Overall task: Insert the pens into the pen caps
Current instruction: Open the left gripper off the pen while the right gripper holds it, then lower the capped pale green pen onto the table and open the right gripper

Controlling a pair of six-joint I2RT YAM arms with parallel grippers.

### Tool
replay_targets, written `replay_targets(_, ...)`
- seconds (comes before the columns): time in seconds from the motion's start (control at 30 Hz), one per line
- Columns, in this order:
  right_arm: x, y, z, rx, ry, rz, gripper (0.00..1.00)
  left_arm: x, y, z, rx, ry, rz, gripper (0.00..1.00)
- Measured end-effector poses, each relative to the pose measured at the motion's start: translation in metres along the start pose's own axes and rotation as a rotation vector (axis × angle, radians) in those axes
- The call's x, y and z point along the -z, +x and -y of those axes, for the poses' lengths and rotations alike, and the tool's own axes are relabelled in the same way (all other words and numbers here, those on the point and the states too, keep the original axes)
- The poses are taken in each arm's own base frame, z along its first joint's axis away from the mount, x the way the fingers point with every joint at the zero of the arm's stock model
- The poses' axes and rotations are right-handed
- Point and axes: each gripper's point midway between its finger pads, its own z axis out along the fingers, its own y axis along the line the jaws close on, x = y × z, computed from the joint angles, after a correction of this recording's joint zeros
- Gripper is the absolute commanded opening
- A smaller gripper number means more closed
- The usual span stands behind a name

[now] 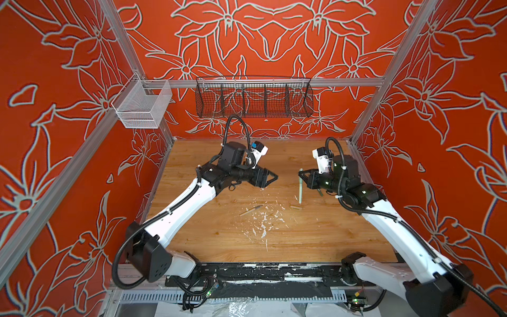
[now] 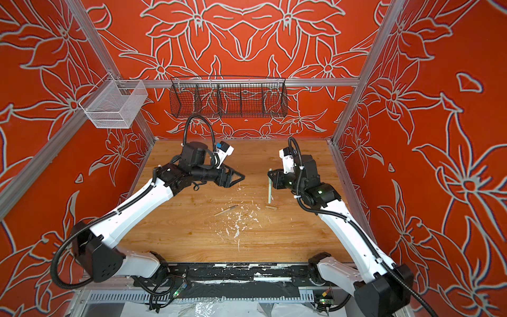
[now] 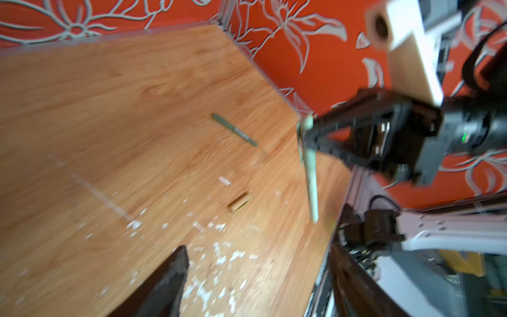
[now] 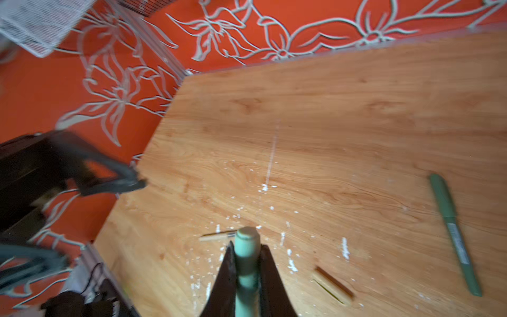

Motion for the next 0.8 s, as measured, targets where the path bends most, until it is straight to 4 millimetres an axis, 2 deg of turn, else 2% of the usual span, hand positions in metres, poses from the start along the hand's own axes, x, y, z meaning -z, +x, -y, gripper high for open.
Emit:
replay_targets(0.13, -0.023, 0.008, 0.03, 0.024, 0.145, -0.084, 0.0, 0.014, 0.029, -0.02, 0.034, -0.119, 0.007, 0.94)
replay_targets(0.3, -0.054, 0.017, 0.068, 0.068, 0.315, -0.185, 0.0, 0.023, 0.073, -0.047, 0.097, -0.249, -0.022, 0.97)
replay_targets(0.37, -0.069, 0.018, 0.084, 0.095, 0.388, -0.228, 0.0, 0.028, 0.088, -0.054, 0.116, -0.285, -0.026, 0.99)
replay_targets(0.43, -0.088, 0.018, 0.1, 0.129, 0.452, -0.275, 0.0, 0.037, 0.102, -0.056, 0.124, -0.305, -0.015, 0.97)
replay_targets(0.5, -0.105, 0.021, 0.113, 0.159, 0.498, -0.32, 0.0, 0.048, 0.108, -0.055, 0.121, -0.313, 0.006, 0.97)
replay_targets(0.63, -0.128, 0.033, 0.132, 0.202, 0.542, -0.406, 0.0, 0.065, 0.107, -0.049, 0.112, -0.322, 0.061, 0.97)
replay_targets(0.8, -0.145, 0.041, 0.143, 0.226, 0.558, -0.456, 0.0, 0.068, 0.113, -0.054, 0.118, -0.345, 0.065, 0.97)
